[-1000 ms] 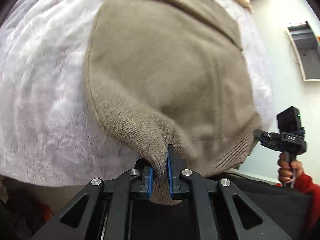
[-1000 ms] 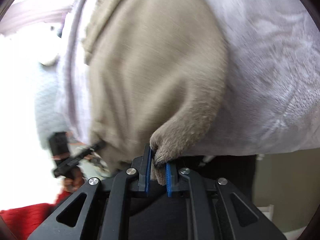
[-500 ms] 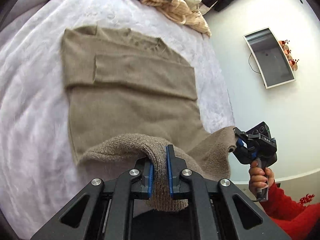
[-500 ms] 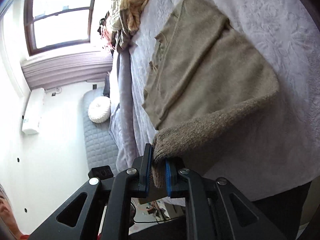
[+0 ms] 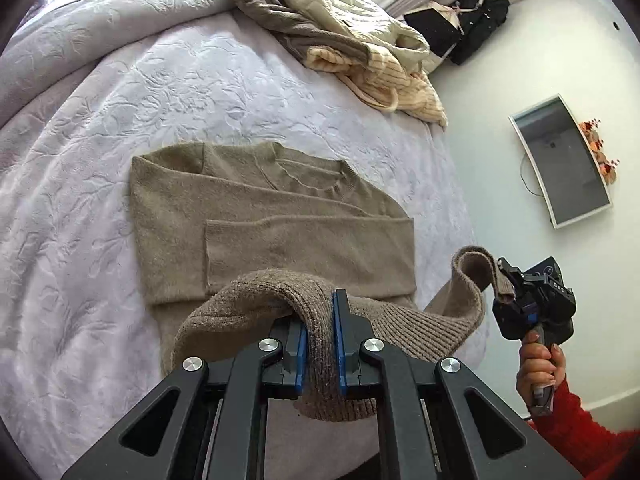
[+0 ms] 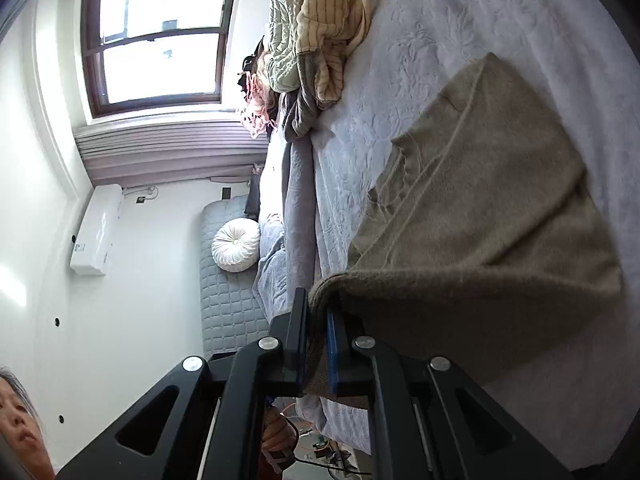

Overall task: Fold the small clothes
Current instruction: 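Lift the hem with both grippers and fold it toward the collar, then lay the hem near the collar and open both grippers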

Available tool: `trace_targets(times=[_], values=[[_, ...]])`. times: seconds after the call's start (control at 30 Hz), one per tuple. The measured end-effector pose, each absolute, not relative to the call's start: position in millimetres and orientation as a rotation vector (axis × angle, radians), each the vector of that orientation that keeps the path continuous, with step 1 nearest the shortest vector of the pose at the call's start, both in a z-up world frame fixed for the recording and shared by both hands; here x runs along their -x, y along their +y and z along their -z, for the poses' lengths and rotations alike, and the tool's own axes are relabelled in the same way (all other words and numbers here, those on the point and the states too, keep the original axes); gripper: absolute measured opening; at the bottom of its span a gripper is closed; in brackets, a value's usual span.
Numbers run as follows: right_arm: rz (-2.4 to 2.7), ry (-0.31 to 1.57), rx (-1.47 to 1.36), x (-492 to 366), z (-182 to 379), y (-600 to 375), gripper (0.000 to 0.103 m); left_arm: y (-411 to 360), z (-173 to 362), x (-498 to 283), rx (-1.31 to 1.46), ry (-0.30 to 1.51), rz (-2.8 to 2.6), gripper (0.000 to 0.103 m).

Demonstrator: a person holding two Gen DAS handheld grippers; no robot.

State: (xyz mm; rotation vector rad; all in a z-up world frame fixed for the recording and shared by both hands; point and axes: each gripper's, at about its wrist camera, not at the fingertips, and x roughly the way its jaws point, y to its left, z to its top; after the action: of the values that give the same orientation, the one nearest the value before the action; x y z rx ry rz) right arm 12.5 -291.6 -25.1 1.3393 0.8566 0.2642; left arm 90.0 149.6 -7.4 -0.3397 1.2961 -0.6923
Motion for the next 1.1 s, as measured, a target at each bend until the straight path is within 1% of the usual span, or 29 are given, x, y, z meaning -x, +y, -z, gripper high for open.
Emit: trace_targets(times=[0.13, 0.37, 0.53, 0.57, 0.67, 0.7, 0.73, 0.77, 0.8, 0.93, 0.97, 1.0, 1.03, 1.07, 1.1], values=[[-0.263, 0.922, -1.329, -52, 51, -319, 0.009, 131, 27, -119, 0.319, 1.299, 0.609, 0.012], [-0.192, 1.036, -1.327, -120, 105, -348, 0.009, 105, 81, -175, 0.296, 1.352, 0.452, 0.012], [-0.055, 1.114, -1.364, -139, 149, -363, 0.009, 105, 121, -202, 0.288, 1.466, 0.354, 0.013], [-0.030, 1.127, -1.370, -141, 154, -364, 0.013, 107, 126, -204, 0.299, 1.496, 0.342, 0.013], [-0.001, 1.143, -1.339, -142, 152, -368, 0.014, 114, 116, -205, 0.305, 1.483, 0.345, 0.013], [0.005, 1.148, -1.317, -141, 149, -369, 0.018, 114, 110, -204, 0.298, 1.474, 0.350, 0.013], [0.012, 1.152, -1.293, -140, 145, -370, 0.032, 115, 105, -202, 0.290, 1.468, 0.361, 0.013], [0.018, 1.153, -1.271, -141, 141, -372, 0.049, 115, 100, -200, 0.287, 1.465, 0.370, 0.013], [0.022, 1.147, -1.258, -140, 136, -373, 0.054, 116, 95, -199, 0.286, 1.462, 0.383, 0.013], [0.016, 1.131, -1.202, -139, 120, -373, 0.054, 113, 83, -196, 0.274, 1.468, 0.448, 0.013], [0.013, 1.131, -1.189, -140, 118, -371, 0.054, 111, 82, -195, 0.269, 1.468, 0.458, 0.022], [0.015, 1.136, -1.170, -142, 116, -368, 0.054, 110, 80, -194, 0.264, 1.466, 0.466, 0.044], [0.025, 1.142, -1.146, -144, 116, -366, 0.054, 110, 79, -193, 0.245, 1.451, 0.454, 0.072], [0.039, 1.154, -1.107, -148, 115, -364, 0.054, 108, 76, -193, 0.204, 1.417, 0.416, 0.078], [0.053, 1.165, -1.074, -151, 116, -363, 0.054, 108, 74, -195, 0.184, 1.394, 0.393, 0.079]])
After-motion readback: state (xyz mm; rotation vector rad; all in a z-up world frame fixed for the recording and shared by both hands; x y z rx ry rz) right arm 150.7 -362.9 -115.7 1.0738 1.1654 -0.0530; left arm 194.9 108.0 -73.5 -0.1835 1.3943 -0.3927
